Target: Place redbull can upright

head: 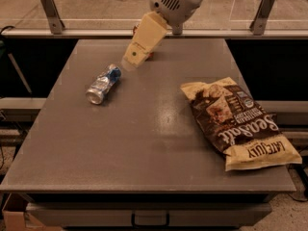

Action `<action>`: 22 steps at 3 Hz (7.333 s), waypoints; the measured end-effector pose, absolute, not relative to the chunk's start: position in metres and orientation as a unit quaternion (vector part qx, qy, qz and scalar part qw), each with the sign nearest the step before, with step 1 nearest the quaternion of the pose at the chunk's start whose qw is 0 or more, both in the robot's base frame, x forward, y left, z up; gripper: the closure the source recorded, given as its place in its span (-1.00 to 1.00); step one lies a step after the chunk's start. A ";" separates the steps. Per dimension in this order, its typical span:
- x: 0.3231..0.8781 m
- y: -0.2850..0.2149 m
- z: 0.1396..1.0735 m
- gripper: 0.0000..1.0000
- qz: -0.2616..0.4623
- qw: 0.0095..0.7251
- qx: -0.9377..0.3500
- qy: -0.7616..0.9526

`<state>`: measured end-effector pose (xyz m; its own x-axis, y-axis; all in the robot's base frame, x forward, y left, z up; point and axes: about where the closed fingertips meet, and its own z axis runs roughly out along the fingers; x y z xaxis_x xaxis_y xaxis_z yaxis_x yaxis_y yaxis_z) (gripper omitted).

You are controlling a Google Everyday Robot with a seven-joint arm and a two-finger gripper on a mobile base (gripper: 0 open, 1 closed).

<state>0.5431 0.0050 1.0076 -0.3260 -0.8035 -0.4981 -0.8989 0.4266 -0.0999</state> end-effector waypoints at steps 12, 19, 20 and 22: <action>0.657 0.034 0.880 1.00 0.094 0.173 -0.092 0.976; 0.674 0.057 1.031 1.00 0.334 0.512 -0.263 0.747; 0.685 0.083 1.035 1.00 0.320 0.568 -0.304 0.694; 0.692 0.112 1.008 1.00 0.309 0.586 -0.373 0.649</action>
Offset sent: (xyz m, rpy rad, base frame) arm 0.1185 0.1772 -0.0271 0.3260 0.1803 -0.4479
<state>0.6918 0.1116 1.0076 -0.0341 -0.1222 -0.9919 -0.8474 0.5298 -0.0361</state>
